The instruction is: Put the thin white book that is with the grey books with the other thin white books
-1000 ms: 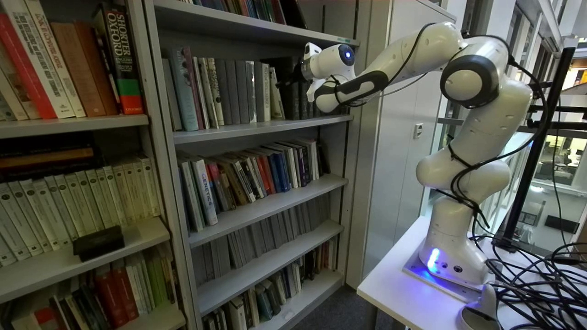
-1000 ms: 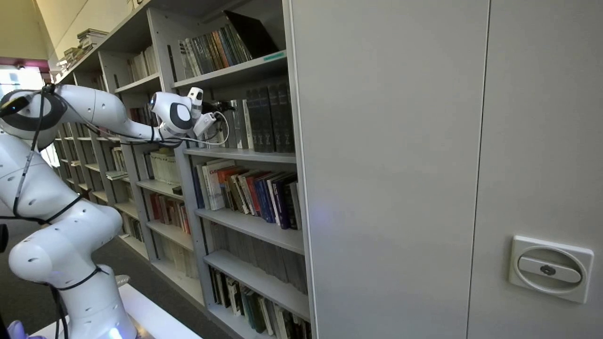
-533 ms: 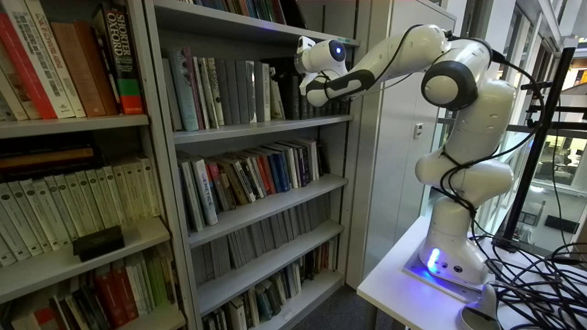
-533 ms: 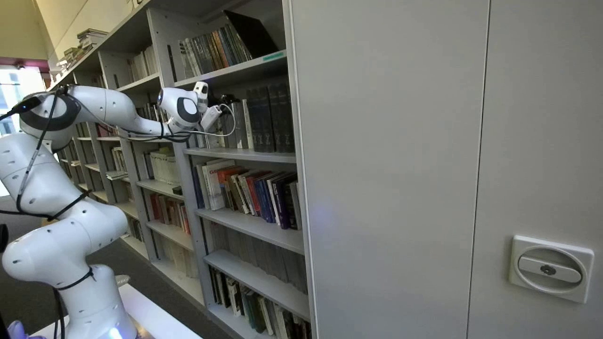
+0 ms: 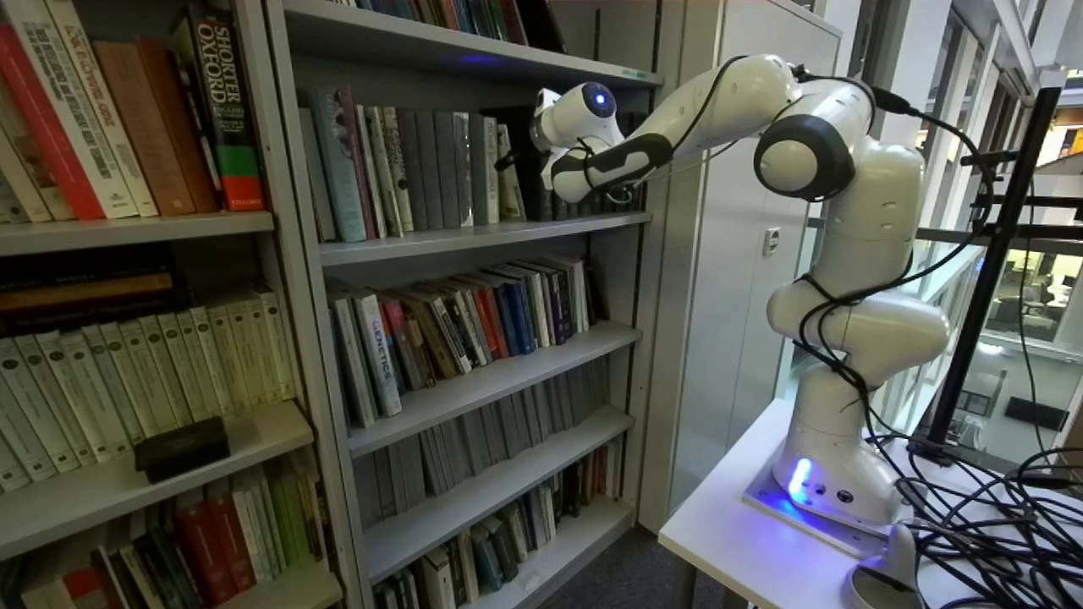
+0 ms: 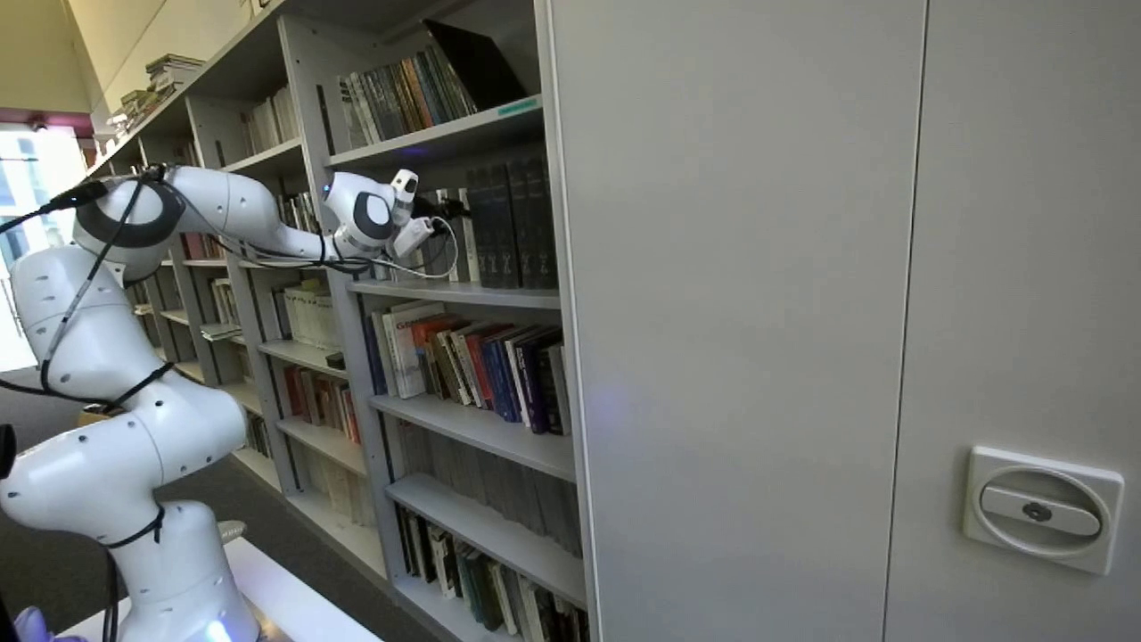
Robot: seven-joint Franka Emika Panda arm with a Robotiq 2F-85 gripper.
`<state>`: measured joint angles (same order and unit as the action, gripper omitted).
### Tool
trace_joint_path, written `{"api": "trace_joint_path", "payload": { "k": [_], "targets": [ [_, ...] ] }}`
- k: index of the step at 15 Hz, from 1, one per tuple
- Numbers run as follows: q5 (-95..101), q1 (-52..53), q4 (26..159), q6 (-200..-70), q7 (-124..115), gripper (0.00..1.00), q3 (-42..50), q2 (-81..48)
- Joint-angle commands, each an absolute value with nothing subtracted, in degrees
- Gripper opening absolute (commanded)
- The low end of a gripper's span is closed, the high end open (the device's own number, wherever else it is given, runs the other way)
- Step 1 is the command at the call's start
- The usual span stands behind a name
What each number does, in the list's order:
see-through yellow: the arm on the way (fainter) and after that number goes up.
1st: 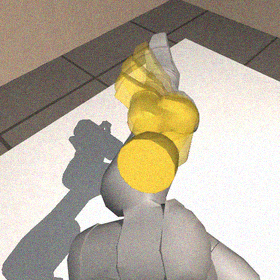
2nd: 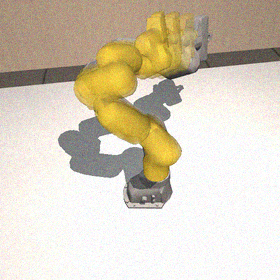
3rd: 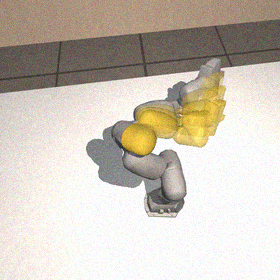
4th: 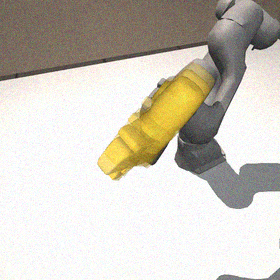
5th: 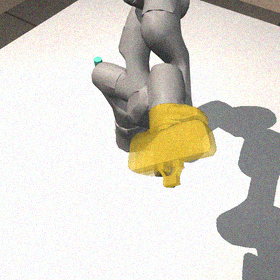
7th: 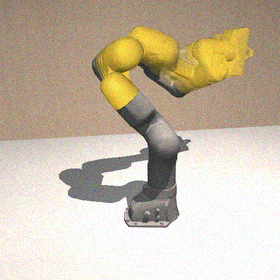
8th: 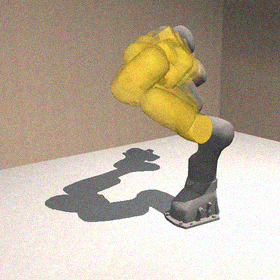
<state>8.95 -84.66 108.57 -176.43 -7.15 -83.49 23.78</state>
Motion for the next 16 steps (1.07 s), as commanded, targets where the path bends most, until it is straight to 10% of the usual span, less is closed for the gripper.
{"api": "trace_joint_path", "payload": {
  "k": [1, 6, 7, 16],
  "targets": [
    [7.1, -91.2, 105.8, -174.5, -6.6, 1.00, -88.7, 22.0],
    [4.7, -96.7, 104.2, -174.6, -6.5, 1.00, -91.5, 23.6],
    [4.3, -97.1, 104.0, -174.5, -6.5, 0.75, -91.8, 23.7],
    [3.1, -101.4, 102.2, -174.9, -6.0, 0.12, -95.2, 24.6]
  ]
}}
